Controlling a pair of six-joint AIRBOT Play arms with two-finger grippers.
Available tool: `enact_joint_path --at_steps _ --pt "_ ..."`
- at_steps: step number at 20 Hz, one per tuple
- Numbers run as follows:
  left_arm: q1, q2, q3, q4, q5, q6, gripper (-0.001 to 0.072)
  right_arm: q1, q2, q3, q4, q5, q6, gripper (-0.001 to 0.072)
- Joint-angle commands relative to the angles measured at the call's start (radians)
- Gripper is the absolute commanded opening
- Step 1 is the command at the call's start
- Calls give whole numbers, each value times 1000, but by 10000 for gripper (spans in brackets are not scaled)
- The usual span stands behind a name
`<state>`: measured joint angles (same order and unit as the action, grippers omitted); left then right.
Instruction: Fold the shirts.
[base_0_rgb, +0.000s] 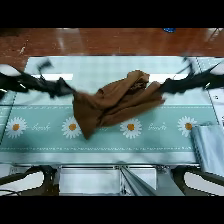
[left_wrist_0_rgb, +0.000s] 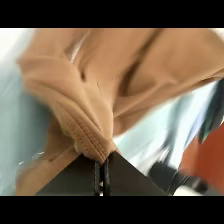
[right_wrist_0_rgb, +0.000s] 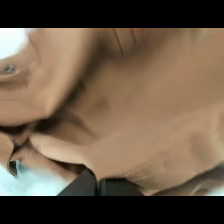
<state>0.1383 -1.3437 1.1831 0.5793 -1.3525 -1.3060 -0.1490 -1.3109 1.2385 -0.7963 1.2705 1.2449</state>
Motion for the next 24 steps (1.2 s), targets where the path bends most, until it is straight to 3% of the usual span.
enact_joint_path --at_steps 1,4,7,10,13,15,18,21,24 --pt "89 177 305 -127 63 39 27 -53 107 325 2 35 27 16" --pt "141 336 508 -126 233 42 27 -63 209 547 3 56 42 16" --pt "201 473 624 -96 338 42 27 -63 347 624 -3 55 48 16" --pt "275 602 649 51 347 36 27 -63 495 625 -98 71 85 16" --pt "319 739 649 292 348 20 27 -63 607 625 -200 153 137 16" --pt "312 811 649 433 331 -49 27 -63 651 623 -302 268 197 16" --pt "209 872 641 602 270 -83 27 -63 723 537 -409 395 272 16" --pt "87 875 560 689 143 -131 27 -63 795 347 -383 474 320 16" --pt "67 861 303 693 42 -148 27 -63 849 72 -334 443 338 16"
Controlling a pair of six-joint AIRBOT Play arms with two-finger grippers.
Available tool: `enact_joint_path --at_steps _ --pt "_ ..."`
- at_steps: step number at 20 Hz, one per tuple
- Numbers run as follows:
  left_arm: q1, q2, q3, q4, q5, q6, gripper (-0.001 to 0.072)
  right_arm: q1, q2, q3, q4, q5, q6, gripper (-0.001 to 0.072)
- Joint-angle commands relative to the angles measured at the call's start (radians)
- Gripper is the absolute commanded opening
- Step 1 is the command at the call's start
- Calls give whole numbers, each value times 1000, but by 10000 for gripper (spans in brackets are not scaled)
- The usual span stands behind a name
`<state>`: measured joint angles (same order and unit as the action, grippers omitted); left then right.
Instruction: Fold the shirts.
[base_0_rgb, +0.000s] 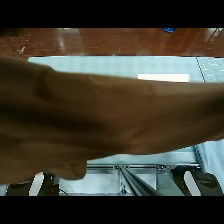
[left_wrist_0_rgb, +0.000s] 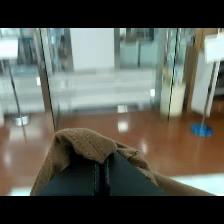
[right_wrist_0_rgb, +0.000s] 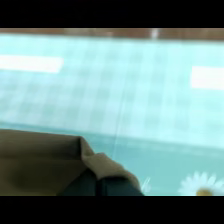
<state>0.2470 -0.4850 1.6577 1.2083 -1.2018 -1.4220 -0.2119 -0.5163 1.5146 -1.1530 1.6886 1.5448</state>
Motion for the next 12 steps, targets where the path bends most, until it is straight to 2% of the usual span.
enact_joint_path --at_steps 1,4,6,9,12 --pt "-42 -8 -276 56 -104 -32 27 0 55 -300 45 -10 32 16" --pt "-42 -118 -560 13 -26 -31 27 0 3 -547 105 -262 -24 16" --pt "-42 -231 -674 -69 101 -31 27 0 -93 -639 159 -412 -94 16" --pt "-42 -431 -724 -141 294 -31 27 20 -358 -667 264 -564 -231 16" --pt "-42 -640 -716 -257 373 -31 27 22 -669 -629 411 -752 -311 16"
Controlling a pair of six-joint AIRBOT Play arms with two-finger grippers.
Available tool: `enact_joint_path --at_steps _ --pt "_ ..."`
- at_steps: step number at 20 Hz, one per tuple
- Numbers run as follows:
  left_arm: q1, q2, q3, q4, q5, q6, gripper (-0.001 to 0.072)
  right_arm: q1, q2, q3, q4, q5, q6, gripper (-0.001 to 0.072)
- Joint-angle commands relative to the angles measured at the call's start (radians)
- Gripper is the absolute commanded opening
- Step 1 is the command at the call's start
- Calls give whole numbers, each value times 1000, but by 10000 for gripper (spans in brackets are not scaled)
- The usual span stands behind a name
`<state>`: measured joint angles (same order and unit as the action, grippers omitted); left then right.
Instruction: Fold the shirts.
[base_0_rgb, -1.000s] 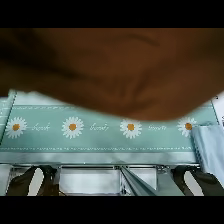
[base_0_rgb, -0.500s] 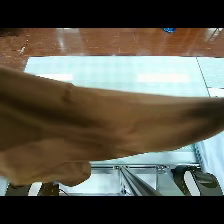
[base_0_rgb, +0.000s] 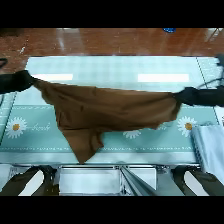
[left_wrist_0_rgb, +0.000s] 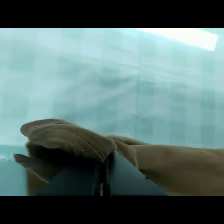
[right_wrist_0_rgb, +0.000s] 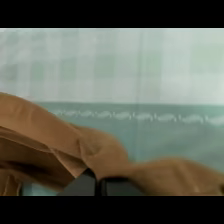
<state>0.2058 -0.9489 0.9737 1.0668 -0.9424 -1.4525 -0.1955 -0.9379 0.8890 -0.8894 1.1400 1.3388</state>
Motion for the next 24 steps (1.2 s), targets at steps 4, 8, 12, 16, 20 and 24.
enact_joint_path --at_steps 4,8,12,16,20,24 --pt "-13 -362 6 -249 113 29 27 5 -626 219 298 -203 -174 17" --pt "-29 -383 24 -252 168 30 27 3 -834 415 399 -161 -105 153" --pt "5 -383 79 -236 55 27 510 -51 -857 526 365 -12 -130 416" --pt "135 -370 122 -22 -296 -2 509 -183 -774 531 236 183 -100 415" --pt "305 -255 -28 49 -425 -14 509 -263 -577 336 -16 187 -79 415" --pt "334 -122 -306 41 -445 -11 509 -278 -336 -47 94 16 -145 415"
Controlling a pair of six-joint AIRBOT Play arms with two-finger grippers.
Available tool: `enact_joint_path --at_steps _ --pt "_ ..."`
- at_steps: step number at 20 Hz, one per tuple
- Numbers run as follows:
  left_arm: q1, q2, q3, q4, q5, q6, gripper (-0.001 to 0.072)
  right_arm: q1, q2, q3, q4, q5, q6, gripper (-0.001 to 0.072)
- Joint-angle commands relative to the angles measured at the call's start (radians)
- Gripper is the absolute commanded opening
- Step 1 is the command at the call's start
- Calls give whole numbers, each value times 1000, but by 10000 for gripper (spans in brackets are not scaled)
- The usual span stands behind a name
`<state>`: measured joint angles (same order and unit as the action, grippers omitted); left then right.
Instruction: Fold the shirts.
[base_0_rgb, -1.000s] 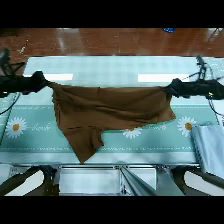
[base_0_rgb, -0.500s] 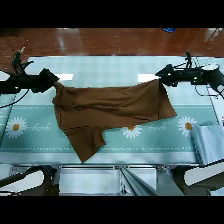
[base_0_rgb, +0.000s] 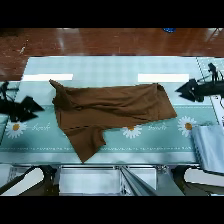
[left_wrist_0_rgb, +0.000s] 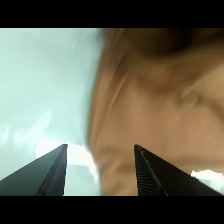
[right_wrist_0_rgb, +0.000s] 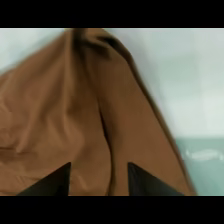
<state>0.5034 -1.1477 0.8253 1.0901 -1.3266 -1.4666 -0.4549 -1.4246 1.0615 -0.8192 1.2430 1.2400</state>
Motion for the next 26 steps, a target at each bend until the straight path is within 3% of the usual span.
enact_joint_path --at_steps 1,5,8,16,17,18,19,23,26 --pt "36 86 -215 6 -61 2 509 -18 197 -290 85 -98 -85 415" --pt "36 87 -331 -26 0 -5 509 -18 335 -417 172 -75 -115 415" --pt "17 83 -380 -184 113 -1 509 -18 400 -428 158 -61 -97 415" --pt "-208 0 -392 -309 319 -1 506 -19 419 -428 192 -53 -56 415" --pt "-219 -18 -387 -311 330 0 476 -19 419 -426 194 -46 -57 415" --pt "-221 -32 -380 -312 333 17 211 -19 419 -424 179 -40 -58 415" --pt "-222 -37 -372 -314 332 46 30 -29 418 -425 145 -43 -44 415" --pt "-224 -35 -330 -314 268 98 26 -217 418 -426 -140 -135 130 414" --pt "-225 -34 -314 -314 257 120 26 -334 386 -426 -161 -150 141 408"
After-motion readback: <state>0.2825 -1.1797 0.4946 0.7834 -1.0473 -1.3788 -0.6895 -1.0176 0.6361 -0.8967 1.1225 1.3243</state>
